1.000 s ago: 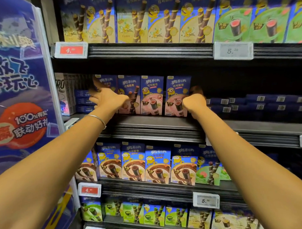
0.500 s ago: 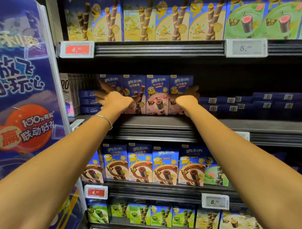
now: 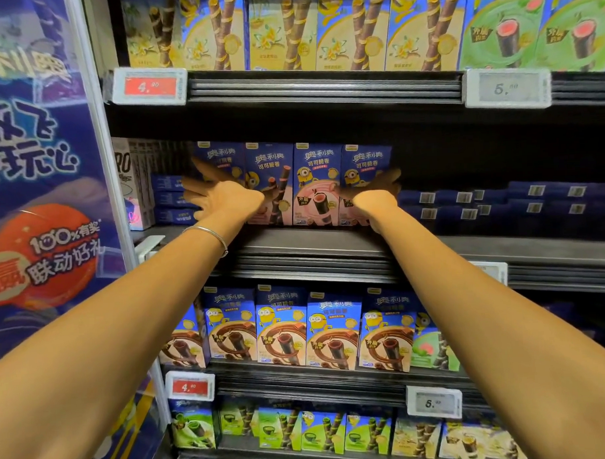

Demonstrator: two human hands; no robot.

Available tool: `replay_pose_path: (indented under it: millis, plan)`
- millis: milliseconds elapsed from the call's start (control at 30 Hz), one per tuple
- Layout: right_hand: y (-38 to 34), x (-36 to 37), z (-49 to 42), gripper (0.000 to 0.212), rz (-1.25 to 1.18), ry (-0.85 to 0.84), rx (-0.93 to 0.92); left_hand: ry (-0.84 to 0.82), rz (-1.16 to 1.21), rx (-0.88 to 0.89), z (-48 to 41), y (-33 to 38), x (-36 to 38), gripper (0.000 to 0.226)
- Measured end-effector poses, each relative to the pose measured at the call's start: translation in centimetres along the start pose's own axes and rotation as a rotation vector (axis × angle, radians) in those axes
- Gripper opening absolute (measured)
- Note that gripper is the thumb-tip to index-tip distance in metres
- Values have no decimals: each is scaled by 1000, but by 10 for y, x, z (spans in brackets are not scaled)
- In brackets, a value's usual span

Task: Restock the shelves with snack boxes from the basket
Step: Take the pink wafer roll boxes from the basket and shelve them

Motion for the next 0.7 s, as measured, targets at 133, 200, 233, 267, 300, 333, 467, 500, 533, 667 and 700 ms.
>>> replay_pose_path:
  millis: [133, 200, 233, 267, 300, 333, 467, 500, 533, 667, 700]
  plan:
    - [-1, 4, 0, 116, 16, -13, -16, 62, -59, -38, 2, -2, -5, 78]
    - [0, 3, 0, 118, -20, -1, -2, 60, -56, -54, -4, -7, -8, 89]
    - [-1, 3, 0, 120, -4, -4, 4, 52, -40, -51, -8, -10, -9, 90]
    - [-2, 4, 1, 121, 30, -12, 7, 46, -7, -43, -13, -13, -9, 85]
    - [-2, 5, 1, 120, 66, -21, 9, 41, 31, -35, -15, -15, -9, 81]
    - [-3, 5, 1, 120, 89, -27, 11, 44, 52, -33, -17, -17, -8, 82]
    - [-2, 8, 0, 123, 90, -16, 27, 97, 27, -69, -11, -20, -10, 132]
    - [-1, 8, 0, 124, 90, -11, 41, 105, 41, -70, -11, -20, -11, 136]
    - [0, 8, 0, 124, 101, -7, 62, 109, 49, -70, -13, -20, -11, 137]
    - [2, 7, 1, 123, 131, -14, 106, 117, 46, -83, -19, -21, -10, 134]
    - [2, 7, 1, 123, 100, -8, 110, 114, 44, -84, -20, -21, -9, 136]
Point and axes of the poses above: each hand's wrist, its own z-axis away from the middle knuckle, its own x-axis out of the palm, y = z × x, the point moved 6 cm from there along -z, towards the middle knuckle, and after that the axes turned 12 degrees about -y, right-handed, at the moved point
